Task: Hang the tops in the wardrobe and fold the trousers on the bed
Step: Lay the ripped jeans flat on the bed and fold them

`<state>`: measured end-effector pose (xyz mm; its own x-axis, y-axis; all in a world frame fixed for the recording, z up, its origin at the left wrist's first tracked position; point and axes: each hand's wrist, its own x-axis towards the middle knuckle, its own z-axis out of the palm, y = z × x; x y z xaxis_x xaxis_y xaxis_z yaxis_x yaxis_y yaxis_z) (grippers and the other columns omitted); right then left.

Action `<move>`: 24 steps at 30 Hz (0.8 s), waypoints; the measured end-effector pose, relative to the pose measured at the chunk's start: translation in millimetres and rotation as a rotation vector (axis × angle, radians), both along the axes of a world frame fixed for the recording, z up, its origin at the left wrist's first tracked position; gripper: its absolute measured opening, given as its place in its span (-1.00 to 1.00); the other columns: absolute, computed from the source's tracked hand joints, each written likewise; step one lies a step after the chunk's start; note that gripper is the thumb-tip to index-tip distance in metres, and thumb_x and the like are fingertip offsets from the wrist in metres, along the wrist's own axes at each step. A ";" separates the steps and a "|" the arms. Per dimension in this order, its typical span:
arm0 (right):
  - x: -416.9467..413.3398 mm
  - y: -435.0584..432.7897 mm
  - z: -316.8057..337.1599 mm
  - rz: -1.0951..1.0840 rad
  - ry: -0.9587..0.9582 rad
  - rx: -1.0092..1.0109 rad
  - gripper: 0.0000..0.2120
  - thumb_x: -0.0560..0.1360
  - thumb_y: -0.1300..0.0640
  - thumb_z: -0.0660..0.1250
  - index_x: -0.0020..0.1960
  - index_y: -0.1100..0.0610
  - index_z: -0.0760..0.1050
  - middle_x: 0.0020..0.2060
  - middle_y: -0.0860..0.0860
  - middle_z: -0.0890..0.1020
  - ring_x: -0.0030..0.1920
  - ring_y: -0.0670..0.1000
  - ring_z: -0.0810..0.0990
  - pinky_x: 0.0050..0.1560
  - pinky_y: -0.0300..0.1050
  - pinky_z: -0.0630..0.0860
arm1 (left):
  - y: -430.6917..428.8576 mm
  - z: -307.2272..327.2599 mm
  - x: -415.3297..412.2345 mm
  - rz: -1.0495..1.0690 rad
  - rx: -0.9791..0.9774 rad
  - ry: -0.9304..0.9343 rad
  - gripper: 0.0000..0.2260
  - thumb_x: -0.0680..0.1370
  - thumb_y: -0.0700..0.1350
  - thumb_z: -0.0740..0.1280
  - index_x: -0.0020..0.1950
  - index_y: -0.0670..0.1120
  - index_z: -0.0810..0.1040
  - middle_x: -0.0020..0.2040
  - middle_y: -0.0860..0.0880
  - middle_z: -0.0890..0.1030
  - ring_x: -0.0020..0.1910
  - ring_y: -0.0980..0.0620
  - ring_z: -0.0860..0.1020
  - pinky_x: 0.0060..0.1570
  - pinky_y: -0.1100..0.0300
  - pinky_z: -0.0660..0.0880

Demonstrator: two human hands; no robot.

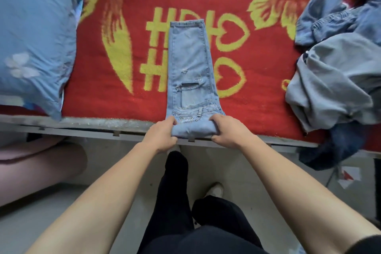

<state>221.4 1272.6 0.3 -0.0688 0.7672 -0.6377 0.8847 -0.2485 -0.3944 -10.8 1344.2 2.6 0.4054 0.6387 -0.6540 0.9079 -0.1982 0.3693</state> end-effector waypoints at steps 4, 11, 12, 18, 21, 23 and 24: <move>12.4 30.5 4.4 -0.076 0.027 -0.057 -0.60 0.34 -0.06 0.34 0.14 0.00 0.45 0.03 0.03 0.50 0.06 0.12 0.51 0.07 0.00 0.49 | 47.7 1.7 5.5 0.011 -0.036 -0.015 -0.77 0.38 -0.05 0.36 0.00 0.02 0.45 -0.06 -0.03 0.61 -0.05 -0.13 0.54 -0.09 0.05 0.48; 42.9 114.7 -21.0 -0.354 0.095 -0.092 -0.29 0.31 -0.19 0.30 0.41 0.02 0.39 0.22 0.08 0.58 0.19 0.14 0.56 0.07 -0.11 0.46 | 138.8 -29.1 17.9 0.502 -0.251 -0.246 -0.72 0.46 -0.15 0.41 0.16 -0.07 0.56 0.06 -0.05 0.58 0.03 -0.05 0.57 -0.02 0.09 0.54; 49.1 127.8 -29.6 -0.427 0.110 -0.078 -0.25 0.31 -0.20 0.32 0.45 0.03 0.35 0.30 0.09 0.54 0.27 0.13 0.51 0.17 -0.09 0.44 | 148.2 -37.5 20.5 0.645 -0.304 -0.293 -0.69 0.47 -0.16 0.43 0.20 -0.08 0.53 0.10 -0.09 0.58 0.06 -0.08 0.59 0.04 0.02 0.57; 73.4 207.7 -112.4 -0.756 0.203 0.020 -0.21 0.36 -0.30 0.45 0.46 0.01 0.30 0.38 0.00 0.46 0.36 0.05 0.44 0.30 -0.03 0.41 | 201.8 -116.8 56.3 1.004 -0.081 -0.445 -0.80 0.56 -0.06 0.40 0.10 -0.14 0.55 0.00 -0.06 0.62 0.00 -0.02 0.60 -0.13 0.21 0.52; 72.1 229.2 -158.8 -0.771 0.118 0.111 -0.29 0.40 -0.41 0.32 0.35 0.03 0.32 0.26 0.07 0.55 0.26 0.17 0.52 0.16 0.00 0.43 | 216.6 -163.9 72.3 0.915 0.122 -0.240 -0.69 0.64 0.05 0.23 0.19 -0.18 0.47 0.07 -0.16 0.60 0.08 -0.17 0.56 -0.05 0.09 0.41; 66.9 230.5 -184.3 -0.767 0.000 0.194 -0.35 0.45 -0.45 0.22 0.24 0.06 0.31 0.12 0.13 0.60 0.11 0.24 0.57 -0.05 0.01 0.38 | 214.0 -191.4 80.2 0.839 0.246 -0.078 -0.64 0.66 0.09 0.14 0.21 -0.20 0.39 0.11 -0.27 0.59 0.08 -0.28 0.55 -0.08 0.00 0.37; 63.7 227.9 -195.4 -0.744 -0.055 0.246 -0.38 0.47 -0.45 0.16 0.20 0.07 0.31 0.06 0.15 0.60 0.05 0.27 0.58 -0.12 0.01 0.35 | 209.6 -202.3 83.6 0.783 0.331 0.003 -0.62 0.66 0.11 0.11 0.21 -0.20 0.36 0.10 -0.28 0.59 0.06 -0.31 0.55 -0.12 -0.03 0.36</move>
<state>285.1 1500.4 -195.1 0.5453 0.7189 -0.4311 0.5397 -0.6946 -0.4756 72.9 1553.9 -199.7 -0.2351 0.8928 -0.3843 0.8290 0.3906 0.4003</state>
